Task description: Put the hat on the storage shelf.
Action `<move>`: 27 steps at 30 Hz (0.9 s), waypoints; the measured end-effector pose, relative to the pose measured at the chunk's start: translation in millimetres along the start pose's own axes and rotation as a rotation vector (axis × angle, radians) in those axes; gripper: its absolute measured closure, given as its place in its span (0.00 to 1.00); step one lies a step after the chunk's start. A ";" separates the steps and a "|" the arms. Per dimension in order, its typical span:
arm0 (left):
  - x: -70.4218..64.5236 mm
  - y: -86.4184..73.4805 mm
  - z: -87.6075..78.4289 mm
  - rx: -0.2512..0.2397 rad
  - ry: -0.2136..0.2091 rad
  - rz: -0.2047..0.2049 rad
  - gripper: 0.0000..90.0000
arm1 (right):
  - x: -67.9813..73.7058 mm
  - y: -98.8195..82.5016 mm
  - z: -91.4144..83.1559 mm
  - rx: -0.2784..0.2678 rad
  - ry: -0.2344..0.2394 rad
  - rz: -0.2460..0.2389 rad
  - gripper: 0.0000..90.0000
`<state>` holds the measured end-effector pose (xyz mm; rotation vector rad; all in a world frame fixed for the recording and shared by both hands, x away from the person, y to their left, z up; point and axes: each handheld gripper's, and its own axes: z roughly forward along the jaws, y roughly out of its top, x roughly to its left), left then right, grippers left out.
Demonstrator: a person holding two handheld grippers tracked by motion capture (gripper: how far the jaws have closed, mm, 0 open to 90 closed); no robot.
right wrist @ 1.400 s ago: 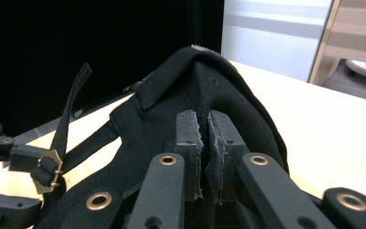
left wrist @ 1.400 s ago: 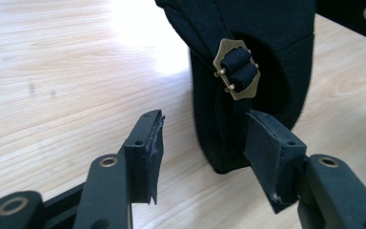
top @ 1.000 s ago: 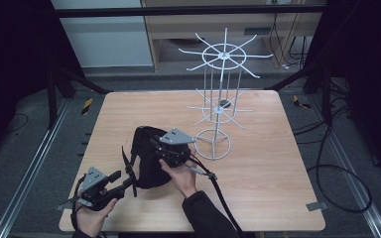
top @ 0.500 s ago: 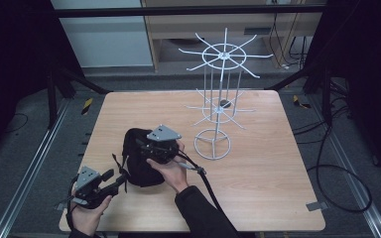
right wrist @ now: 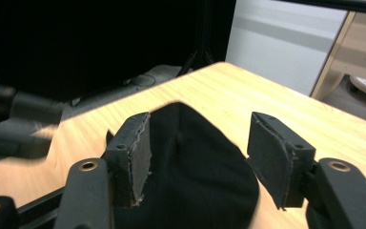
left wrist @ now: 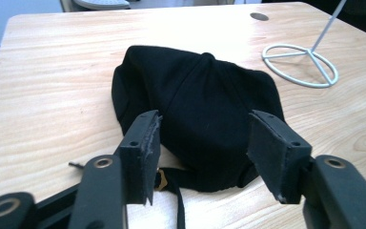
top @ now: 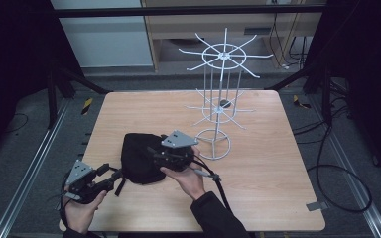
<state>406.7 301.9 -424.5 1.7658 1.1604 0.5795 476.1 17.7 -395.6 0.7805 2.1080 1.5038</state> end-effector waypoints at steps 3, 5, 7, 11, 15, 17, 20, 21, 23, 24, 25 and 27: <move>1.2 6.9 2.6 0.008 -0.011 0.018 0.46 | -7.3 -7.0 -20.3 0.013 -0.006 0.005 0.44; 1.3 12.8 6.4 0.016 -0.019 0.036 0.45 | -14.1 -14.2 -36.4 0.025 -0.010 0.003 0.45; -0.1 19.7 12.9 0.023 -0.030 0.055 0.45 | -19.9 -20.6 -49.8 0.035 -0.020 0.007 0.46; -4.5 32.3 28.6 0.057 -0.035 0.104 0.42 | -33.7 -35.3 -79.9 0.046 -0.047 0.006 0.48; -2.3 40.5 44.9 0.096 0.001 0.143 0.40 | -47.1 -49.7 -106.8 0.055 -0.076 0.006 0.49; 2.9 42.2 53.8 0.124 0.020 0.145 0.38 | -55.0 -63.0 -124.9 0.064 -0.089 0.025 0.48; 12.1 41.1 66.1 0.163 0.025 0.118 0.37 | -60.0 -72.5 -137.0 0.074 -0.106 0.027 0.48; 13.4 40.1 69.4 0.172 0.031 0.122 0.37 | -63.3 -78.6 -144.7 0.080 -0.117 0.032 0.48; 15.6 37.8 76.1 0.199 0.044 0.130 0.37 | -69.9 -88.1 -156.9 0.090 -0.137 0.042 0.47; 16.7 36.9 78.5 0.203 0.038 0.127 0.37 | -73.6 -92.8 -162.6 0.093 -0.151 0.049 0.47; 18.4 35.8 81.2 0.212 0.042 0.128 0.37 | -76.7 -96.5 -166.4 0.097 -0.160 0.053 0.47; 22.0 33.5 86.8 0.228 0.052 0.125 0.38 | -85.1 -106.7 -175.8 0.108 -0.188 0.066 0.47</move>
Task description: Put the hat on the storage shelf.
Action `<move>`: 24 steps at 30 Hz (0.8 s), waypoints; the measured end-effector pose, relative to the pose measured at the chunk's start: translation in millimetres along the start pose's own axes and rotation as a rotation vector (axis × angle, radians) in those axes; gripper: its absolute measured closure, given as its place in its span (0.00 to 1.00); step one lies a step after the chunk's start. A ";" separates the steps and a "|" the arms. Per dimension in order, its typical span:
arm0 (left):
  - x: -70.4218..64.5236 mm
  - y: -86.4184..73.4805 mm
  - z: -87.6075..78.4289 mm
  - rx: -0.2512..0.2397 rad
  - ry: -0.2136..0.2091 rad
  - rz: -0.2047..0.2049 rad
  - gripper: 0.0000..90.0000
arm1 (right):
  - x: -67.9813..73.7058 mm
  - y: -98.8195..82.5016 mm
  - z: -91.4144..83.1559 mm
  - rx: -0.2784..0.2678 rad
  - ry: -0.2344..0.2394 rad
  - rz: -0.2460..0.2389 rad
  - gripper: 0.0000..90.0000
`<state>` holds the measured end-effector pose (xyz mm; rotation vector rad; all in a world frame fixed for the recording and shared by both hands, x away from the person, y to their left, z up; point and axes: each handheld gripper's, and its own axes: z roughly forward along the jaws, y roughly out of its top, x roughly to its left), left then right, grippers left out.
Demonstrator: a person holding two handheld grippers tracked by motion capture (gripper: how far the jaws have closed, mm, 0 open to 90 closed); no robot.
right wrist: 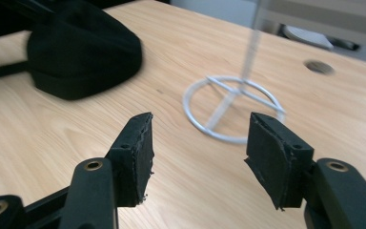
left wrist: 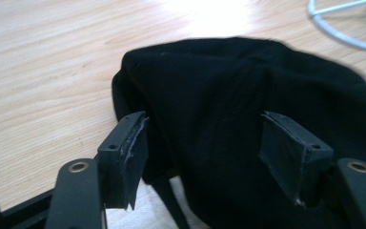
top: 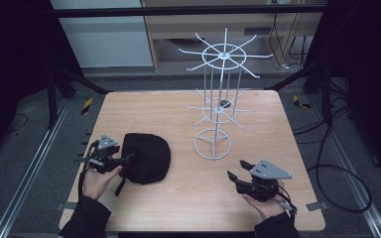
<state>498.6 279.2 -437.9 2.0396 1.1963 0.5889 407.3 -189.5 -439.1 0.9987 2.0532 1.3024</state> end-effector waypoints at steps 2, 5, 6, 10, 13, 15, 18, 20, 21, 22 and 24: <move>3.7 -1.7 5.4 0.006 -0.014 -0.016 0.38 | -9.9 -9.8 -4.0 0.018 -0.023 0.026 0.47; 5.8 -3.7 12.3 0.016 -0.047 -0.034 0.47 | -24.5 -22.0 -8.2 0.033 -0.052 0.063 0.47; 5.7 -3.9 14.1 0.023 -0.053 -0.038 0.47 | -24.5 -22.0 -8.2 0.033 -0.052 0.063 0.47; 7.2 -4.3 22.6 0.060 -0.071 -0.080 0.69 | -28.8 -25.0 -7.6 0.038 -0.057 0.072 0.47; 7.1 -4.1 26.6 0.084 -0.075 -0.095 0.86 | -30.0 -26.5 -6.9 0.046 -0.057 0.060 0.48; 7.2 -4.2 26.9 0.084 -0.070 -0.100 0.91 | -31.8 -28.2 -6.7 0.053 -0.067 0.060 0.48; 8.4 -4.7 22.1 0.055 -0.082 -0.109 0.97 | -34.9 -30.9 -7.5 0.058 -0.073 0.070 0.48; 8.7 -5.4 17.8 0.036 -0.090 -0.110 0.97 | -36.3 -32.4 -8.5 0.061 -0.078 0.076 0.48; 8.7 -5.9 15.5 0.023 -0.093 -0.110 0.98 | -37.2 -33.4 -9.2 0.060 -0.079 0.076 0.48; 8.5 -6.3 13.1 0.013 -0.099 -0.112 0.98 | -38.2 -34.4 -9.9 0.060 -0.083 0.076 0.48; 7.9 -6.9 7.8 -0.008 -0.109 -0.114 0.98 | -40.2 -37.1 -12.0 0.058 -0.089 0.089 0.48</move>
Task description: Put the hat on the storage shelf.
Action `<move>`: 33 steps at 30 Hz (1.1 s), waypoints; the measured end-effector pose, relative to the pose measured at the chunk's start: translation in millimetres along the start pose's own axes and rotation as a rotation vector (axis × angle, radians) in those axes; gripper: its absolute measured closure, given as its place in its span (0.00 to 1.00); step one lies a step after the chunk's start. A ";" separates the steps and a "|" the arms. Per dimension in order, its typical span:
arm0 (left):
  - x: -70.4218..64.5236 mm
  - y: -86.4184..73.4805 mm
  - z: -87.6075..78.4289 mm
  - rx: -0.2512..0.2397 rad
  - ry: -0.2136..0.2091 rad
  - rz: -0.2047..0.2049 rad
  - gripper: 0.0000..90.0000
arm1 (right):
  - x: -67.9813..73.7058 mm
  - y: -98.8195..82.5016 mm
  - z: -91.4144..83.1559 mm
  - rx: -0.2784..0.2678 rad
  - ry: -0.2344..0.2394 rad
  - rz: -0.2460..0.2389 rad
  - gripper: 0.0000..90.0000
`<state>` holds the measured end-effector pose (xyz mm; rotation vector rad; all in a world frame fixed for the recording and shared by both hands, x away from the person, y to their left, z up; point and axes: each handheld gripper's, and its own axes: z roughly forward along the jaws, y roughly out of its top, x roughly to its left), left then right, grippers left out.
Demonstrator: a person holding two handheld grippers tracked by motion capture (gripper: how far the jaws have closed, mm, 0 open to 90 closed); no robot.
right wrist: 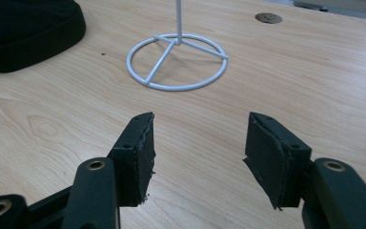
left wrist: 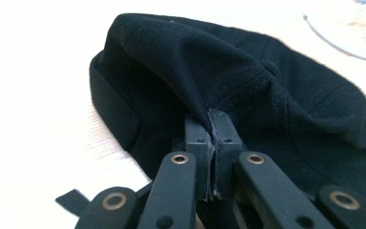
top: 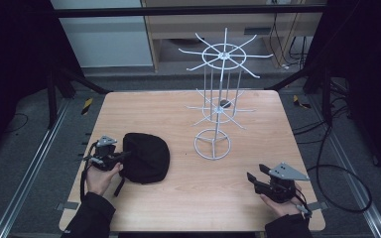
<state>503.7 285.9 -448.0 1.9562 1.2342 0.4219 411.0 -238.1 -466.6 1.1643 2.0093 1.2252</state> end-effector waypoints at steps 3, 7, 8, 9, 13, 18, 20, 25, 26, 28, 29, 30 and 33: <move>-3.2 -0.2 -8.5 -0.039 -0.017 -0.008 0.98 | -4.1 -3.6 -1.0 0.002 -0.006 0.015 0.48; -13.8 3.1 -23.1 -0.103 -0.030 0.032 0.98 | -8.0 -6.2 -0.2 0.010 -0.011 0.020 0.48; -15.8 4.0 -26.0 -0.116 -0.034 0.039 0.98 | -8.6 -6.5 0.3 0.013 -0.012 0.017 0.48; -19.3 5.5 -31.1 -0.139 -0.040 0.049 0.98 | -8.8 -6.8 0.8 0.012 -0.013 0.013 0.48; -29.7 8.8 -44.4 -0.190 -0.050 0.091 0.98 | -7.8 -7.5 3.2 0.021 -0.011 0.006 0.48; -42.1 13.9 -58.4 -0.241 -0.061 0.143 0.98 | -8.0 -8.1 4.1 0.031 -0.019 -0.007 0.48; -47.3 16.8 -64.9 -0.268 -0.065 0.163 0.98 | -8.7 -8.4 4.5 0.033 -0.023 -0.007 0.48; -61.0 26.2 -86.9 -0.354 -0.093 0.194 0.98 | -10.7 -9.4 5.7 0.041 -0.032 -0.009 0.48; -61.0 26.2 -86.9 -0.354 -0.093 0.194 0.98 | -10.7 -9.4 5.7 0.041 -0.032 -0.009 0.48; -65.0 29.1 -94.8 -0.386 -0.103 0.198 0.98 | -11.3 -9.6 5.9 0.040 -0.036 -0.008 0.48; -66.8 30.4 -98.5 -0.402 -0.106 0.201 0.98 | -11.5 -9.7 5.8 0.040 -0.037 -0.008 0.48; -68.5 31.8 -101.9 -0.417 -0.111 0.202 0.98 | -11.6 -9.7 5.7 0.040 -0.038 -0.007 0.48; -72.3 36.7 -110.7 -0.461 -0.126 0.202 0.98 | -12.1 -10.0 6.0 0.037 -0.040 -0.008 0.47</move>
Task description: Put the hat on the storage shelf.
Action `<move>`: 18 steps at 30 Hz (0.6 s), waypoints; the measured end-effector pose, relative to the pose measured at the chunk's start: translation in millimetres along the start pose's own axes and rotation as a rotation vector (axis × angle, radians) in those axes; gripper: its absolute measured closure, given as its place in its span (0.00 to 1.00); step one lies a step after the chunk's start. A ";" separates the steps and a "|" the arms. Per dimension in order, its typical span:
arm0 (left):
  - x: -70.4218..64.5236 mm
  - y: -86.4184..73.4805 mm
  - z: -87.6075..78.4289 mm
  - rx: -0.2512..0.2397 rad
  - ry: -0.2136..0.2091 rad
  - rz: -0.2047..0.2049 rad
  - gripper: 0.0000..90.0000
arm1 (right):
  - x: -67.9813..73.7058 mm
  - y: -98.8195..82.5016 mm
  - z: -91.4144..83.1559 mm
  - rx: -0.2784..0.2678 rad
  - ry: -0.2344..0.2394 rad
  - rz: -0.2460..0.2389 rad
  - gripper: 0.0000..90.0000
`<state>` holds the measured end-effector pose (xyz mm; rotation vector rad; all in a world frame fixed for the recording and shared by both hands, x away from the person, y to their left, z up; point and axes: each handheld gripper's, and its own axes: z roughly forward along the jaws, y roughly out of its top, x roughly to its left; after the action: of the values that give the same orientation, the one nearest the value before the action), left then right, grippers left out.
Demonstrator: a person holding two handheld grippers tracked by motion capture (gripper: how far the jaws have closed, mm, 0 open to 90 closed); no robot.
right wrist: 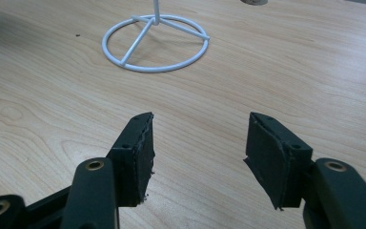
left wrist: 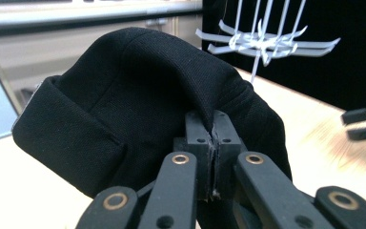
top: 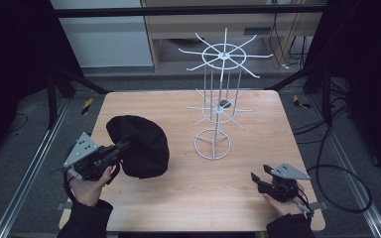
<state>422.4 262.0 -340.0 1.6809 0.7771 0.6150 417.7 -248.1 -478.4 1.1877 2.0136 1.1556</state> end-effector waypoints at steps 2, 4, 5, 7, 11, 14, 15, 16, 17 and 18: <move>-1.2 5.7 -2.0 -0.024 -0.010 -0.002 0.98 | -0.3 -0.2 0.0 -0.002 -0.002 -0.001 0.47; -2.0 11.7 -3.4 -0.040 -0.015 0.001 0.98 | -0.7 -0.3 0.0 -0.003 -0.005 -0.003 0.47; -2.1 14.7 -3.9 -0.048 -0.023 -0.006 0.98 | -1.1 -0.4 0.1 -0.005 -0.006 -0.004 0.47; -1.9 20.7 -5.2 -0.065 -0.032 -0.008 0.98 | -1.3 -0.5 0.3 -0.003 -0.005 -0.001 0.47; -0.4 37.7 -8.9 -0.068 -0.043 0.002 0.98 | -1.0 -0.8 0.3 0.000 -0.006 0.001 0.47; 0.3 54.7 -15.5 -0.087 -0.052 0.004 0.98 | -0.8 -0.7 0.5 0.002 -0.005 0.003 0.47; 0.2 58.9 -17.1 -0.095 -0.057 0.001 0.98 | -1.0 -0.8 0.7 0.004 -0.006 0.002 0.47; 0.1 65.8 -19.7 -0.108 -0.063 0.000 0.98 | -1.0 -0.8 0.8 0.004 -0.007 0.001 0.47; -0.3 70.1 -21.2 -0.117 -0.063 0.002 0.98 | -1.5 -1.0 1.2 0.003 -0.010 -0.004 0.47; -0.8 77.2 -23.9 -0.132 -0.067 0.002 0.98 | -1.8 -1.1 1.4 0.004 -0.010 -0.005 0.47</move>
<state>417.9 264.4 -259.3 1.5734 0.6731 0.5953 419.1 -249.4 -480.0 1.1871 2.0110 1.1416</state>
